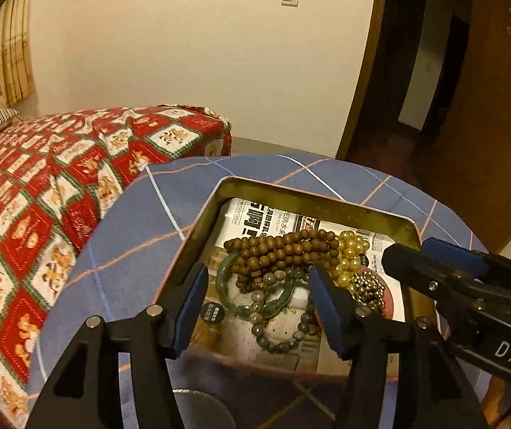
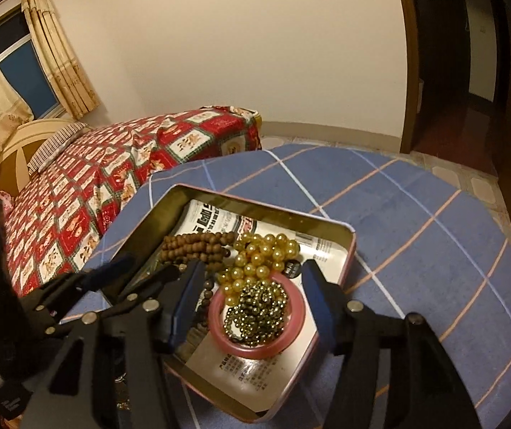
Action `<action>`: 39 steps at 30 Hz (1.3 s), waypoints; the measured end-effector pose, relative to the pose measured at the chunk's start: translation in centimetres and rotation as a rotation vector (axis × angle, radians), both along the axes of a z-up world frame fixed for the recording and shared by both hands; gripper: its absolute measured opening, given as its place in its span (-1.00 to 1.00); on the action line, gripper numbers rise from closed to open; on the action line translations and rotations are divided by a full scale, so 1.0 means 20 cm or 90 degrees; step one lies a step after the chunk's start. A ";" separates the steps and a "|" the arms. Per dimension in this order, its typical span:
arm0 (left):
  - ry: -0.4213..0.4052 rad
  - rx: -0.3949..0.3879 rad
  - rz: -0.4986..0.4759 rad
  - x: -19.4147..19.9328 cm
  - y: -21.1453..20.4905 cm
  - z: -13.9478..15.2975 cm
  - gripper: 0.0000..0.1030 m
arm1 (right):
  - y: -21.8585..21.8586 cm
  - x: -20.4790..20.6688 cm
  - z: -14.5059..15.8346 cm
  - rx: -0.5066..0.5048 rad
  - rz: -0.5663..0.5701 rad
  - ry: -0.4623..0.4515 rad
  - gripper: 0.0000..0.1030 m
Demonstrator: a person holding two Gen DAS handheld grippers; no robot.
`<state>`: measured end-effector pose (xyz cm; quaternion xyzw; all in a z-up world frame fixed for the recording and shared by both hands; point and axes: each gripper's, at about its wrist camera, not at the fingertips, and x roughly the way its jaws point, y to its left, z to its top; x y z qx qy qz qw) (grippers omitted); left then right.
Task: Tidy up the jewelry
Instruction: 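Open the left tool releasing the grey bracelet while the right tool drops the gold chain into the tin, then move the left tool to the pearl necklace while the right tool reaches the gold medallion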
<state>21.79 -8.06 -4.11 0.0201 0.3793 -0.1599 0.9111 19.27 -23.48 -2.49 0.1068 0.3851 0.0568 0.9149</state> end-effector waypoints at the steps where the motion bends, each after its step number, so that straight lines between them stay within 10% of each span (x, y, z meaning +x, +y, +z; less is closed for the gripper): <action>1: -0.005 0.003 0.000 -0.02 0.01 0.01 0.15 | 0.01 0.00 0.01 0.001 0.000 -0.002 0.18; 39: 0.011 0.042 0.089 -0.69 0.63 -0.09 0.15 | 0.32 -0.56 -0.07 -0.026 0.045 0.024 0.14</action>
